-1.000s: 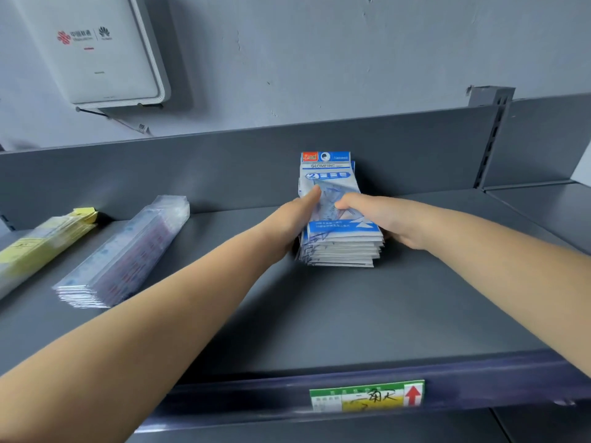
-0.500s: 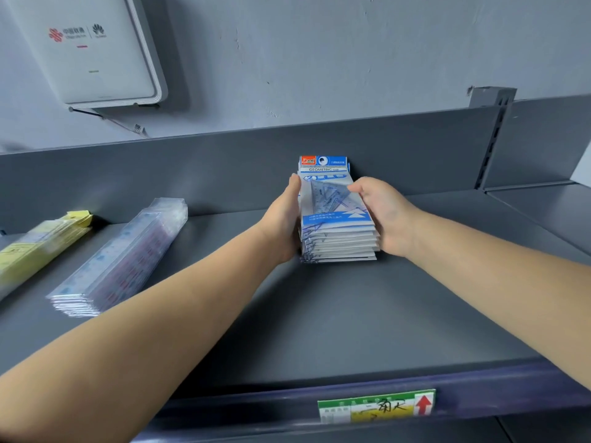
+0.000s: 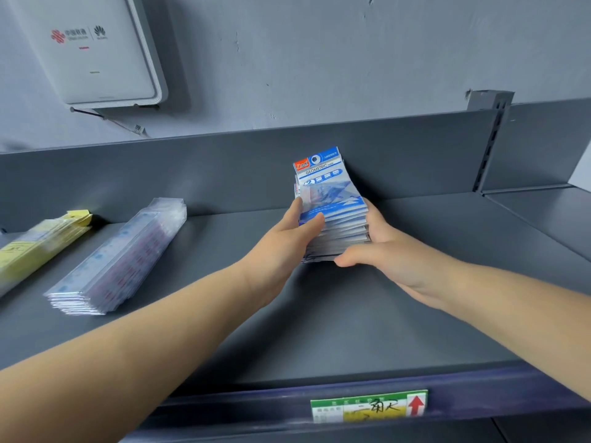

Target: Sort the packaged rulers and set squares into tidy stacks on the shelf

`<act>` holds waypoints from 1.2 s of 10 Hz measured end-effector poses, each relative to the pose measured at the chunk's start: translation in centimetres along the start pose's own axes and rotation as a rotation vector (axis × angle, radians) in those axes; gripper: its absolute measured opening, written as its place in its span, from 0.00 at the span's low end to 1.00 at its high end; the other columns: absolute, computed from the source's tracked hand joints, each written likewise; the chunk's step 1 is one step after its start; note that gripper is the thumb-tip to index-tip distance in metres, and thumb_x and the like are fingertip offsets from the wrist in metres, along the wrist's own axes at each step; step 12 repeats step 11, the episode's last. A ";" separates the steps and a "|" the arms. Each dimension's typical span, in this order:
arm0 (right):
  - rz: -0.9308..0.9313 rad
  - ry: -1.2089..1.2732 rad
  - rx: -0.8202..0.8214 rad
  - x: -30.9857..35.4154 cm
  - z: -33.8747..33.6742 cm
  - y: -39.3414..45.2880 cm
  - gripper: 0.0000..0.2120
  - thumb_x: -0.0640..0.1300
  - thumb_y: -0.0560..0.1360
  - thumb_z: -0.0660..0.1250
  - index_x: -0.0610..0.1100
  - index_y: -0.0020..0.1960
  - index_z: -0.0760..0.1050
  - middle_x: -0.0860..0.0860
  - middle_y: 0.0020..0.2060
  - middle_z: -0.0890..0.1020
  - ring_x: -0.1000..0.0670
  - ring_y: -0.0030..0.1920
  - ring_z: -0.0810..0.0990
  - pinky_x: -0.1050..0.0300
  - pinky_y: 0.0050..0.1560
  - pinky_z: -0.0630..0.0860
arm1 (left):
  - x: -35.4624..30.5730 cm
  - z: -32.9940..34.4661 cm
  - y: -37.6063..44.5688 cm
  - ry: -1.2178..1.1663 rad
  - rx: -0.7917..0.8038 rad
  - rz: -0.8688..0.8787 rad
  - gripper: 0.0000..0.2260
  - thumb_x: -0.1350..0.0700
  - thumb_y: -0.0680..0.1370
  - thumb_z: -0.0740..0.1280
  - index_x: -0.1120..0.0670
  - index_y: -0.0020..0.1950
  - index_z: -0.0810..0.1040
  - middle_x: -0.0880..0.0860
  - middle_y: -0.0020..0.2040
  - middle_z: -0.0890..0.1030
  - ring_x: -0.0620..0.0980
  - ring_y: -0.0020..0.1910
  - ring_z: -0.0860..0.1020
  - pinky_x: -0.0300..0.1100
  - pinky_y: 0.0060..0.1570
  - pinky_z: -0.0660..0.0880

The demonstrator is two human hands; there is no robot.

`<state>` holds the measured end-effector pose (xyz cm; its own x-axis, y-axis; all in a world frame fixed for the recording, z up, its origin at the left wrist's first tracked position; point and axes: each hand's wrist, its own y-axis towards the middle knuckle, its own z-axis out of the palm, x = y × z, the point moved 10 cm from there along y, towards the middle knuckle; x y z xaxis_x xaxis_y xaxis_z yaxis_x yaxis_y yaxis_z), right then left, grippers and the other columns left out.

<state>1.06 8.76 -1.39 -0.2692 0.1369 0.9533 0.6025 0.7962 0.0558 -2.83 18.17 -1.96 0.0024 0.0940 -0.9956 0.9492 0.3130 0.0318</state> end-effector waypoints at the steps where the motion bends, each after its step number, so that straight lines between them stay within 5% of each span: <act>1: 0.012 -0.004 -0.015 0.1 0.1 0.0 0.38 0.35 0.71 0.67 0.58 0.73 0.53 0.62 0.56 0.77 0.61 0.57 0.76 0.65 0.57 0.69 | -0.8 -0.5 0.1 0.020 -0.056 -0.007 0.26 0.58 0.79 0.62 0.50 0.76 0.60 0.44 0.68 0.71 0.44 0.65 0.72 0.44 0.71 0.64; 2: 0.038 -0.036 -0.083 -0.1 -0.5 -0.3 0.51 0.37 0.71 0.69 0.56 0.74 0.33 0.73 0.56 0.68 0.63 0.57 0.71 0.66 0.56 0.65 | -1.4 -1.0 0.4 0.057 -0.085 0.012 0.25 0.63 0.79 0.61 0.54 0.75 0.60 0.46 0.69 0.70 0.44 0.62 0.73 0.42 0.69 0.65; 4: 0.008 -0.216 -0.110 0.0 -1.4 0.0 0.46 0.43 0.70 0.71 0.55 0.76 0.43 0.65 0.61 0.70 0.60 0.60 0.72 0.67 0.56 0.67 | -0.9 -0.7 0.0 0.072 -0.074 0.044 0.24 0.61 0.80 0.60 0.53 0.76 0.60 0.44 0.66 0.74 0.42 0.59 0.75 0.38 0.66 0.66; 5: 0.015 -0.216 -0.102 0.1 -1.6 0.6 0.45 0.42 0.70 0.70 0.54 0.76 0.46 0.60 0.61 0.74 0.58 0.59 0.74 0.67 0.54 0.69 | -1.0 -0.4 -0.2 0.075 -0.034 0.039 0.17 0.62 0.80 0.59 0.48 0.67 0.70 0.39 0.54 0.81 0.36 0.53 0.78 0.30 0.58 0.71; 6: 0.003 -0.229 -0.117 0.3 -1.8 0.7 0.38 0.40 0.69 0.69 0.55 0.73 0.55 0.59 0.57 0.78 0.56 0.58 0.76 0.61 0.60 0.71 | -1.0 -0.3 -0.3 0.121 -0.014 0.041 0.14 0.63 0.81 0.57 0.43 0.48 0.71 0.32 0.35 0.81 0.29 0.36 0.78 0.22 0.37 0.72; 7: -0.015 -0.238 -0.125 0.4 -1.9 0.5 0.29 0.39 0.69 0.69 0.58 0.63 0.62 0.60 0.54 0.79 0.56 0.56 0.77 0.64 0.57 0.72 | -0.9 -0.6 -0.2 0.171 -0.023 0.068 0.14 0.62 0.81 0.57 0.42 0.48 0.71 0.32 0.35 0.80 0.28 0.35 0.78 0.21 0.36 0.71; 8: -0.041 -0.247 -0.130 1.0 -1.9 0.3 0.30 0.38 0.70 0.69 0.61 0.60 0.57 0.61 0.56 0.75 0.57 0.56 0.75 0.69 0.48 0.70 | -1.4 -0.3 -0.4 0.214 -0.012 0.074 0.14 0.62 0.81 0.57 0.40 0.47 0.67 0.28 0.31 0.77 0.23 0.32 0.75 0.18 0.33 0.69; 9: -0.073 -0.315 -0.164 2.0 -2.0 -0.2 0.33 0.38 0.70 0.69 0.57 0.68 0.58 0.59 0.60 0.71 0.58 0.56 0.72 0.72 0.45 0.68 | -1.9 -0.8 -0.7 0.300 -0.023 0.064 0.16 0.61 0.81 0.60 0.41 0.62 0.65 0.31 0.47 0.74 0.24 0.43 0.75 0.21 0.42 0.68; 10: -0.093 -0.414 -0.210 3.1 -2.4 -0.6 0.37 0.38 0.71 0.69 0.52 0.73 0.54 0.60 0.58 0.64 0.61 0.55 0.65 0.69 0.46 0.65 | -2.4 -2.2 -1.2 0.434 -0.085 0.088 0.26 0.56 0.79 0.63 0.47 0.75 0.57 0.42 0.71 0.66 0.41 0.71 0.63 0.36 0.65 0.62; 12: -0.110 -0.493 -0.261 4.4 -2.7 -1.4 0.37 0.37 0.71 0.67 0.50 0.74 0.52 0.56 0.64 0.65 0.61 0.56 0.62 0.66 0.53 0.63 | -3.9 -3.6 -2.4 0.551 -0.183 0.174 0.26 0.55 0.78 0.64 0.49 0.75 0.60 0.47 0.73 0.66 0.45 0.72 0.64 0.38 0.66 0.62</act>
